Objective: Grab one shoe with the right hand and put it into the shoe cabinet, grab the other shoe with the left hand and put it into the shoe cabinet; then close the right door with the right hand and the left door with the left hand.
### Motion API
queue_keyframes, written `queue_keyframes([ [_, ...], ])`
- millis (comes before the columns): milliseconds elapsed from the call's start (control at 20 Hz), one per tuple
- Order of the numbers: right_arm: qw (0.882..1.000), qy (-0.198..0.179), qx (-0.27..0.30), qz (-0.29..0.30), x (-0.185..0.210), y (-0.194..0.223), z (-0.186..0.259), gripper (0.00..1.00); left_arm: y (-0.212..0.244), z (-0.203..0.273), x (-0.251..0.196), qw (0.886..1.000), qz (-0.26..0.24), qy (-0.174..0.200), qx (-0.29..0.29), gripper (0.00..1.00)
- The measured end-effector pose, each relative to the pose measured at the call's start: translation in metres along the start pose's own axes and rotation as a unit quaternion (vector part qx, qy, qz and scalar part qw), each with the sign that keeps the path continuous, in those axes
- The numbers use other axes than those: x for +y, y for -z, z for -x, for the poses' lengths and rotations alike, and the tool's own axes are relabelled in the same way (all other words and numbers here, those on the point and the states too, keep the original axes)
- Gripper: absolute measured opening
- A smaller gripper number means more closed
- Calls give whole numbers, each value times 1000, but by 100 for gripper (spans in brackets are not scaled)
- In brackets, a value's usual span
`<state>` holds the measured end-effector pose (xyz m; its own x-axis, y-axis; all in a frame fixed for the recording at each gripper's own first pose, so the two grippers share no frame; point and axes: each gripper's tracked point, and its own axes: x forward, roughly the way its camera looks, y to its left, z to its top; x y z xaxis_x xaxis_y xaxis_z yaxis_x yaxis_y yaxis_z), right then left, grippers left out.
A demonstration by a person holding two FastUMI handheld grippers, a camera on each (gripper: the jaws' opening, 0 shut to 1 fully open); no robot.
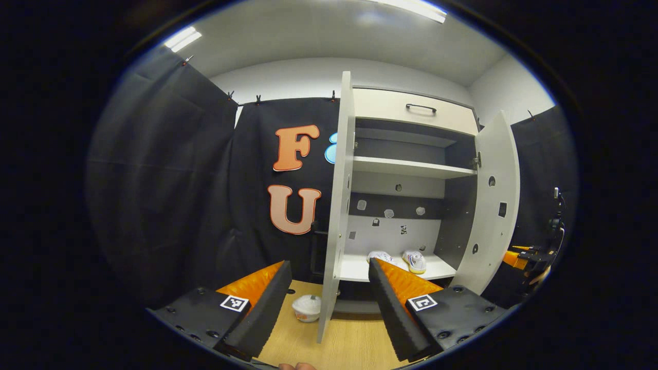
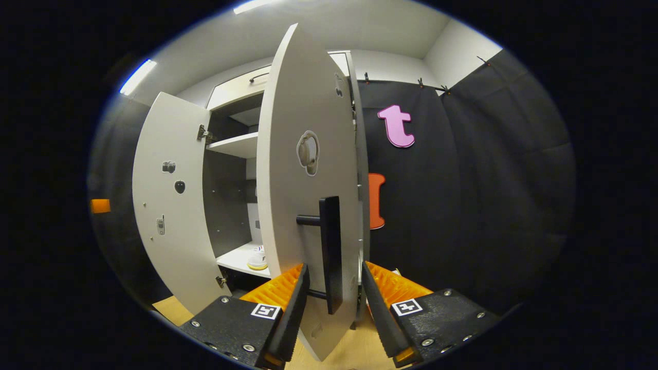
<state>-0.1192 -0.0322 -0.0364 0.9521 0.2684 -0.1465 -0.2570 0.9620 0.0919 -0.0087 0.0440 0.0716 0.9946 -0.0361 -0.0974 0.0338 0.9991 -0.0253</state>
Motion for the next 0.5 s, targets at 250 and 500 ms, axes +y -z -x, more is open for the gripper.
queue_keyframes([
  [250,1000,-7,-5,-6,26,3,-32,78,10,0,27,1000,2,-12,5,96],
  [500,999,-30,-1,-12,60,9,-65,92,8,-2,49,1000,-5,-26,-3,96],
])
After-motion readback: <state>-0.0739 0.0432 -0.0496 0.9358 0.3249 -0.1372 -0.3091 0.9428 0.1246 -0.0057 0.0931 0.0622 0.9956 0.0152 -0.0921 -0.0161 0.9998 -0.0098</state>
